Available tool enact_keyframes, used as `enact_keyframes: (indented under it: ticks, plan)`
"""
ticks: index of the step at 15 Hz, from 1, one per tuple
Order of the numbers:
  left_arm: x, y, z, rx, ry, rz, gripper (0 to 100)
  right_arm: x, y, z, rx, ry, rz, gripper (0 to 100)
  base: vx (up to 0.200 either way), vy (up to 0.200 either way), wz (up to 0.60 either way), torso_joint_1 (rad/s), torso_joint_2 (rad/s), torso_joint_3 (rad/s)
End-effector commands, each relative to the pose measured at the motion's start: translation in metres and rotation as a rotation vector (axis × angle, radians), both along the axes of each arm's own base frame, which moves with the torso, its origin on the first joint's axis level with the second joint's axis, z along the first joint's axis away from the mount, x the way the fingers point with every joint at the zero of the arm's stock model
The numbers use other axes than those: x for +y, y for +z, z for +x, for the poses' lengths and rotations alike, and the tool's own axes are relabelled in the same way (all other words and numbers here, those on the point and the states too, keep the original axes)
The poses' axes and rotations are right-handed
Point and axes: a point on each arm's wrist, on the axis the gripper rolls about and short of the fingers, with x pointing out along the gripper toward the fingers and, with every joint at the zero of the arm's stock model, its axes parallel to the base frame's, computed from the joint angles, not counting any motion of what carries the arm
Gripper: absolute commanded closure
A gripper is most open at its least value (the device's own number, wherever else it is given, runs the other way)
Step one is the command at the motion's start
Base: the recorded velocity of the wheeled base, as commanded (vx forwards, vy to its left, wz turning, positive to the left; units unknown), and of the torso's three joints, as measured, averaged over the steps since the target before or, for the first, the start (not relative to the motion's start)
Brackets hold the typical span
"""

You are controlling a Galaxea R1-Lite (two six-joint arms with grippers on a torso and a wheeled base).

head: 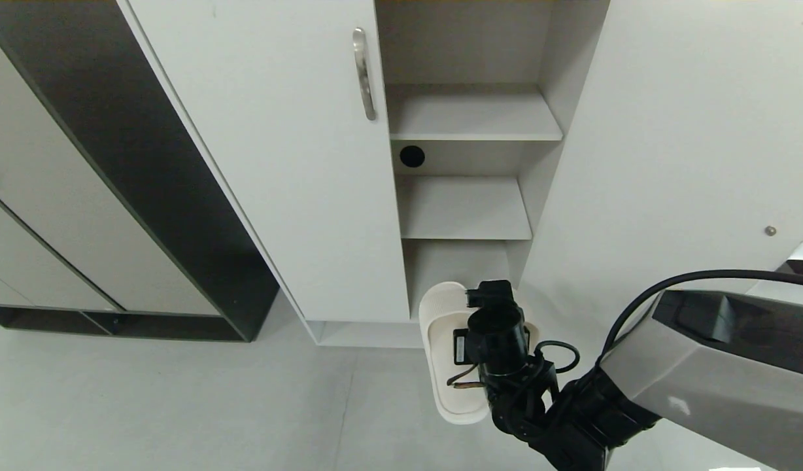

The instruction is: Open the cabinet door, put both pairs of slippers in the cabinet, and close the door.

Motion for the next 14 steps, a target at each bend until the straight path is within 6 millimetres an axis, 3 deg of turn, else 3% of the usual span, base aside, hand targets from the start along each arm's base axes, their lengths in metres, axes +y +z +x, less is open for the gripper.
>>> enact_keyframes:
  ticks: [1,8,14]
  plan:
    - [0.0,0.0,0.0,0.001,0.0,0.0,100,-0.001,0.009,-0.001,-0.027,0.003,0.014,100,0.0,0.0,0.0,0.007,0.0,-0.198]
    - [0.0,0.0,0.0,0.001,0.0,0.0,100,-0.004,0.033,-0.005,-0.266,0.013,-0.012,100,0.0,0.0,0.0,0.0,0.0,-0.071]
    - [0.0,0.0,0.0,0.001,0.0,0.0,100,-0.003,0.036,-0.003,-0.291,0.006,-0.008,100,0.0,0.0,0.0,0.0,0.0,0.0]
